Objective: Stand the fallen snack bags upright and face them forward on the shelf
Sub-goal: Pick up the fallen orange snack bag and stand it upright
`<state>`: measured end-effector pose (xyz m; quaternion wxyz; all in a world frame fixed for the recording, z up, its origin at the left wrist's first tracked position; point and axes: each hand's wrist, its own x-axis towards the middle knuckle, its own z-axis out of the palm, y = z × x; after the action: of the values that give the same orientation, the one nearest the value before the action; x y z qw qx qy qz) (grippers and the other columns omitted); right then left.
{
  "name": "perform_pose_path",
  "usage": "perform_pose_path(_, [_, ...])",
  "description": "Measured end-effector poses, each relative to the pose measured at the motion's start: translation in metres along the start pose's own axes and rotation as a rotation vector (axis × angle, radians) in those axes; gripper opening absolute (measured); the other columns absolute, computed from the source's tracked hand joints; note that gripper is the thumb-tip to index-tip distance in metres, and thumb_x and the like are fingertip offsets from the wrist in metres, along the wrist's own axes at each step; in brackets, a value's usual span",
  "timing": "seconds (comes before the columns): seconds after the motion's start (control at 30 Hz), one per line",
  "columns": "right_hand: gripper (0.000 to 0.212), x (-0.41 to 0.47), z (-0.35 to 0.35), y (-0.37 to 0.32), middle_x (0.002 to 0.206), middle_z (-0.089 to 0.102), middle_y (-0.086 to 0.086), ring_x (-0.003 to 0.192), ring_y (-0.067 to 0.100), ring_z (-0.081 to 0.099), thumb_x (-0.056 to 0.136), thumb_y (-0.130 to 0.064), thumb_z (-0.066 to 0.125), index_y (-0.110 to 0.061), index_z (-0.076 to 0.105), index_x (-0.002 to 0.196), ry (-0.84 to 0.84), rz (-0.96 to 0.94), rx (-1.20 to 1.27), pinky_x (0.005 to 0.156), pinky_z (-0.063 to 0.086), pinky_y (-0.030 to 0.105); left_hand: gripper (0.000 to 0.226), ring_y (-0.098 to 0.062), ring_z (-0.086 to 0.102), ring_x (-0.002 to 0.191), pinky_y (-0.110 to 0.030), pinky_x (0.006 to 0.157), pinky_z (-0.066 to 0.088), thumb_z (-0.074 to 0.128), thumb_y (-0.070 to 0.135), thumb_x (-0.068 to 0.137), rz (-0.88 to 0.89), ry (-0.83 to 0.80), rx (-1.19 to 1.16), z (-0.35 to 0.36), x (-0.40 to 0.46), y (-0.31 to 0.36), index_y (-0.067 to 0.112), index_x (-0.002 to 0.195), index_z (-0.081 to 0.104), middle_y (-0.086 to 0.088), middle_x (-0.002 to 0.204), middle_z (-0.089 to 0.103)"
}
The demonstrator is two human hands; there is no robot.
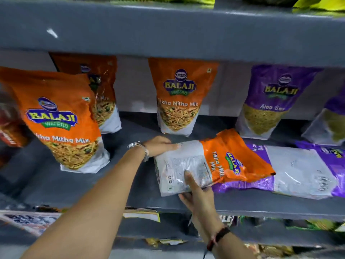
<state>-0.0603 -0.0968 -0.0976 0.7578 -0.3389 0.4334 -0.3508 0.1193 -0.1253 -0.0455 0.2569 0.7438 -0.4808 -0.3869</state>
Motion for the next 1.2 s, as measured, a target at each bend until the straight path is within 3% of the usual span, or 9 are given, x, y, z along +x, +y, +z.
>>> perform_pose_path(0.2, [0.055, 0.002, -0.008, -0.013, 0.111, 0.068, 0.000, 0.101, 0.016, 0.064, 0.066, -0.030, 0.075, -0.023, 0.051, 0.115, -0.036, -0.303, -0.289, 0.088, 0.054, 0.042, 0.036, -0.005, 0.054, 0.099, -0.019, 0.087, 0.042, 0.059, 0.017, 0.082, 0.145, 0.068, -0.312, -0.004, -0.018, -0.029, 0.014, 0.117, 0.053, -0.003, 0.114, 0.059])
perform_pose_path(0.37, [0.040, 0.030, -0.014, -0.049, 0.088, 0.061, -0.024, 0.077, -0.018, 0.059, 0.066, -0.023, 0.078, -0.036, 0.048, 0.089, -0.217, -0.551, -0.722, 0.062, 0.045, 0.001, 0.068, 0.002, 0.058, 0.099, -0.019, 0.090, 0.048, 0.064, -0.004, 0.072, 0.254, 0.136, -0.560, 0.004, -0.034, -0.054, 0.025, 0.127, 0.037, 0.005, 0.116, 0.056])
perform_pose_path(0.53, [0.041, 0.065, -0.009, -0.056, 0.093, 0.064, -0.015, 0.090, 0.006, 0.062, 0.070, -0.010, 0.075, -0.036, 0.051, 0.092, -0.363, -0.571, -0.885, 0.083, 0.052, 0.021, 0.067, -0.019, 0.044, 0.113, -0.032, 0.097, 0.035, 0.077, 0.023, 0.052, 0.223, 0.402, -0.345, 0.025, -0.038, -0.065, 0.022, 0.111, 0.045, -0.009, 0.120, 0.043])
perform_pose_path(0.6, [0.040, 0.065, -0.009, -0.051, 0.092, 0.061, -0.022, 0.088, 0.001, 0.061, 0.071, -0.013, 0.074, -0.040, 0.051, 0.088, -0.361, -0.586, -0.883, 0.078, 0.049, 0.009, 0.071, -0.016, 0.044, 0.111, -0.030, 0.094, 0.035, 0.076, 0.026, 0.053, 0.216, 0.395, -0.323, 0.024, -0.035, -0.068, 0.019, 0.115, 0.042, -0.006, 0.118, 0.042])
perform_pose_path(0.7, [0.039, 0.051, -0.012, -0.032, 0.097, 0.063, -0.018, 0.090, -0.006, 0.059, 0.071, -0.022, 0.074, -0.042, 0.050, 0.094, -0.275, -0.660, -0.834, 0.075, 0.043, 0.003, 0.062, -0.018, 0.050, 0.109, -0.030, 0.092, 0.038, 0.075, 0.008, 0.066, 0.206, 0.340, -0.327, 0.018, -0.026, -0.071, 0.014, 0.118, 0.041, -0.007, 0.118, 0.049])
perform_pose_path(0.83, [0.034, 0.024, -0.019, -0.008, 0.107, 0.061, -0.012, 0.101, 0.002, 0.057, 0.077, -0.056, 0.054, -0.036, 0.055, 0.105, -0.193, -0.801, -0.718, 0.082, 0.043, 0.010, 0.025, -0.011, 0.054, 0.081, -0.024, 0.083, 0.044, 0.058, 0.004, 0.081, 0.226, 0.738, -0.482, 0.025, -0.026, -0.067, 0.002, 0.104, 0.047, -0.010, 0.094, 0.053])
perform_pose_path(1.0, [0.046, 0.054, -0.006, -0.035, 0.137, 0.042, -0.013, 0.125, -0.001, 0.036, 0.083, -0.064, 0.028, -0.044, 0.041, 0.122, -0.183, -0.526, -0.558, 0.098, 0.027, 0.009, 0.058, -0.009, 0.051, 0.096, -0.018, 0.088, 0.043, 0.048, 0.074, 0.064, 0.441, 0.764, -0.661, 0.044, -0.052, -0.066, 0.032, 0.104, 0.043, 0.002, 0.102, 0.051])
perform_pose_path(1.1, [0.066, 0.080, 0.010, -0.047, 0.136, 0.036, -0.022, 0.114, -0.017, 0.039, 0.077, -0.067, 0.020, -0.037, 0.026, 0.136, -0.398, -0.335, -0.551, 0.098, 0.028, 0.013, 0.075, 0.006, 0.048, 0.104, -0.006, 0.086, 0.040, 0.053, 0.081, 0.051, 0.455, 0.600, -0.486, 0.058, -0.054, -0.062, 0.042, 0.111, 0.031, 0.012, 0.115, 0.045])
perform_pose_path(1.2, [0.064, 0.085, 0.016, -0.045, 0.120, 0.054, -0.022, 0.105, -0.011, 0.053, 0.074, -0.068, 0.025, -0.035, 0.042, 0.127, -0.514, -0.269, -0.537, 0.091, 0.041, 0.010, 0.060, 0.007, 0.050, 0.097, -0.001, 0.076, 0.040, 0.062, 0.066, 0.051, 0.365, 0.623, -0.327, 0.055, -0.047, -0.061, 0.046, 0.102, 0.037, 0.021, 0.106, 0.049])
